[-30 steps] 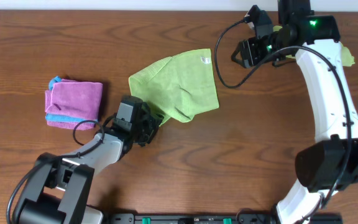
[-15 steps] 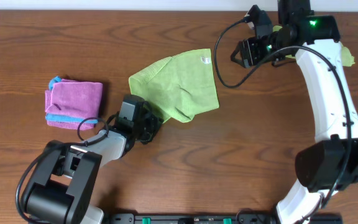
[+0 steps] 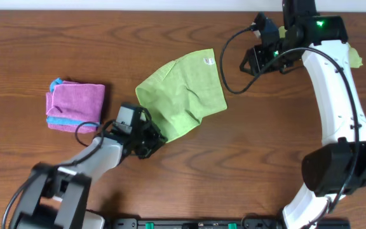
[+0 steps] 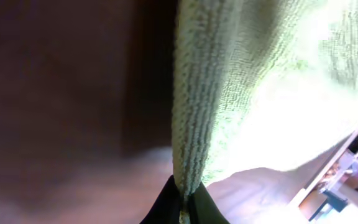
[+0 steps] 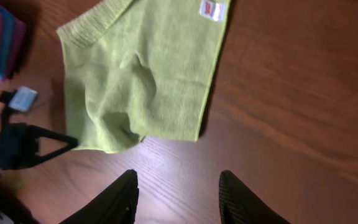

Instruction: Fold the cloth

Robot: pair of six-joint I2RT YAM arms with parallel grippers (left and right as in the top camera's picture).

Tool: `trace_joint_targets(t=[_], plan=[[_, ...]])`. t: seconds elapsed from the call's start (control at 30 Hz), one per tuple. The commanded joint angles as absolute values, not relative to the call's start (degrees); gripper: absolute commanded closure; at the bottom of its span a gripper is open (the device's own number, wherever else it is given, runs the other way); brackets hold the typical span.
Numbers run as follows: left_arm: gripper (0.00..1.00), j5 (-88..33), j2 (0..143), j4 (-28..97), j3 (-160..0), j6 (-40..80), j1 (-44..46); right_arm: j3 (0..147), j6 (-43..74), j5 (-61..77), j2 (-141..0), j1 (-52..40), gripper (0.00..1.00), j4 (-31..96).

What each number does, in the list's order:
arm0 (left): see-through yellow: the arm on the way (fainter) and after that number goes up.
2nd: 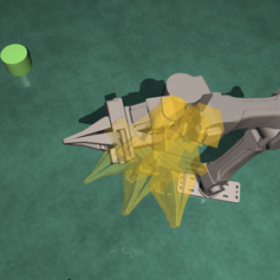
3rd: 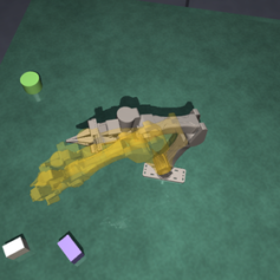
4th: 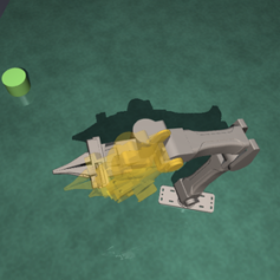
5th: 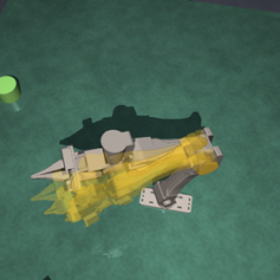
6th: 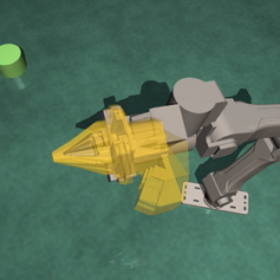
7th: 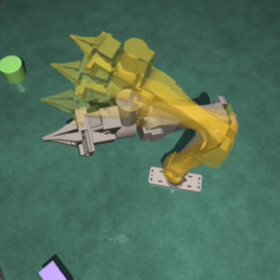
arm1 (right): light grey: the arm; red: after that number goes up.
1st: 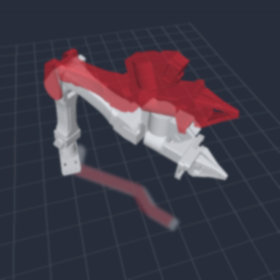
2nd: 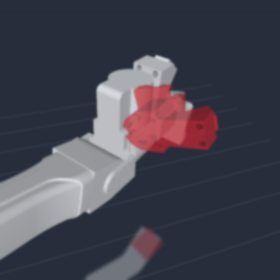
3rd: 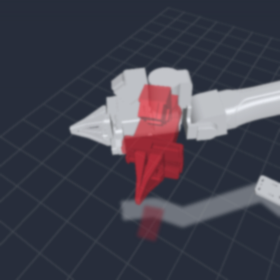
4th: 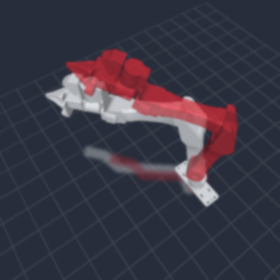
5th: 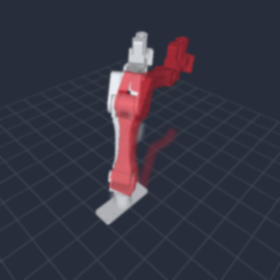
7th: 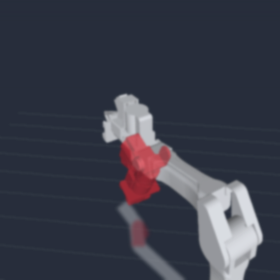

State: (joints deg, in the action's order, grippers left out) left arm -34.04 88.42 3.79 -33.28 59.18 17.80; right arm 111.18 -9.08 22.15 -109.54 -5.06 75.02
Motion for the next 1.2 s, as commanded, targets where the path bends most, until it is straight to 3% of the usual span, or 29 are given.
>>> trace_joint_targets(t=[0.0, 0.6, 0.77, 0.87, 0.93, 1.0, 1.17], plan=[[0.94, -35.44, 84.86, 8.38, -33.10, 52.31, 15.79, 111.20, -8.91, 21.19, -108.86, -4.99, 0.57, 76.27], [0.94, -37.06, 75.59, 28.71, -33.61, 39.66, 4.97, 111.20, -10.68, 20.82, -108.86, -6.90, 0.56, 86.56], [0.94, -37.17, 75.20, 29.67, -33.65, 38.06, 4.49, 111.09, -12.93, 20.82, -108.86, -7.03, 0.41, 91.37], [0.77, -38.15, 75.20, 30.28, -33.85, 37.01, 4.49, 110.30, -13.41, 21.28, -108.86, -6.46, 0.38, 91.61], [0.55, -39.09, 75.20, 30.92, -34.46, 35.92, 4.49, 108.75, -15.55, 23.68, -108.86, -5.91, 0.34, 91.31], [0.44, -39.00, 75.20, 32.32, -35.35, 34.74, 4.49, 106.32, -17.02, 25.12, -108.86, -5.34, 0.32, 90.45], [0.34, -37.15, 75.20, 37.65, -39.53, 30.98, 4.49, 95.72, -24.69, 32.99, -108.86, -4.12, 0.31, 85.67]])
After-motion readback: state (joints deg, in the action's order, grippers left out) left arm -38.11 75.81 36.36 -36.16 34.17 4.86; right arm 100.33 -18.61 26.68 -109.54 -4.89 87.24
